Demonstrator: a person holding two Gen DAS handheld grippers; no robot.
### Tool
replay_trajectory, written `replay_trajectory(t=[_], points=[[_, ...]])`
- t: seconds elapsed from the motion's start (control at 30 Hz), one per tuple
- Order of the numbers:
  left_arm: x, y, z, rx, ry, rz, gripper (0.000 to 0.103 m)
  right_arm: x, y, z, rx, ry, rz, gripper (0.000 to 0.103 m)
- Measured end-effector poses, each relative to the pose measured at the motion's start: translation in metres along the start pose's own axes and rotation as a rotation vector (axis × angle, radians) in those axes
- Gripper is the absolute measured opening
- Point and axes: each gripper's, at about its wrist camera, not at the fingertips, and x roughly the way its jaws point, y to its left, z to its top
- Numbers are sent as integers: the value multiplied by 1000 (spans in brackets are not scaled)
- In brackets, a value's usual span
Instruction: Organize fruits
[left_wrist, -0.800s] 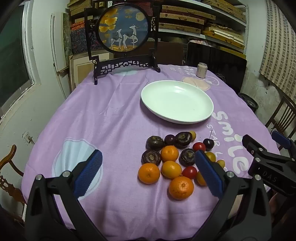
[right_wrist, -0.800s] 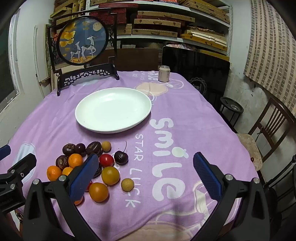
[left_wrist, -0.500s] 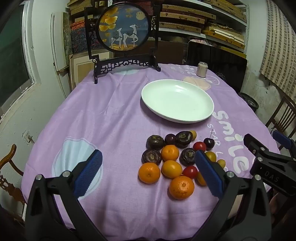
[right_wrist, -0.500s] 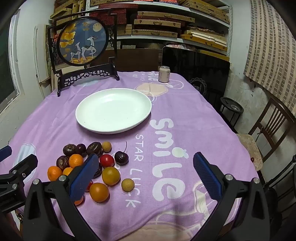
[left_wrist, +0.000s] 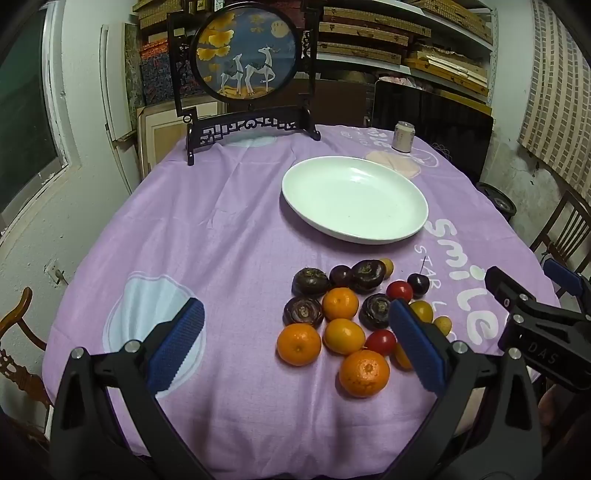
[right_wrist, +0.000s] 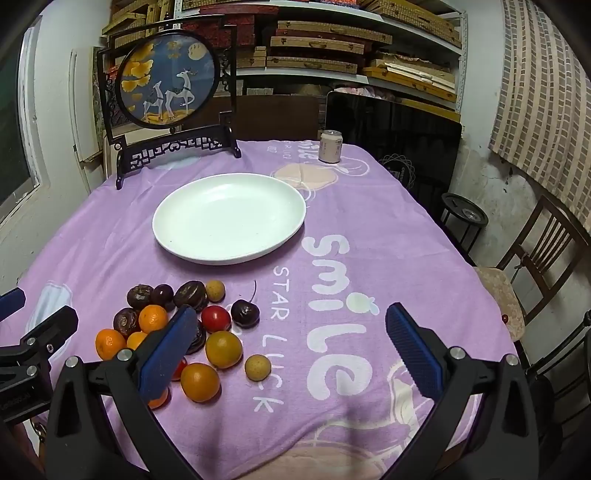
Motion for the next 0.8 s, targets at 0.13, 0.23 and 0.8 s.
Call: replay_trajectory(t=[0.13,0.23,0.8], points=[[2,-2,-4,1,-1,0,101,-1,0,0,-1,-1,-1,102],[2,-1,-2,0,2,1,101,-1,-1,0,-2,-1,-2,102],[4,-5,-3,1,5,-1,101,1,2,-2,1,3,1,102]])
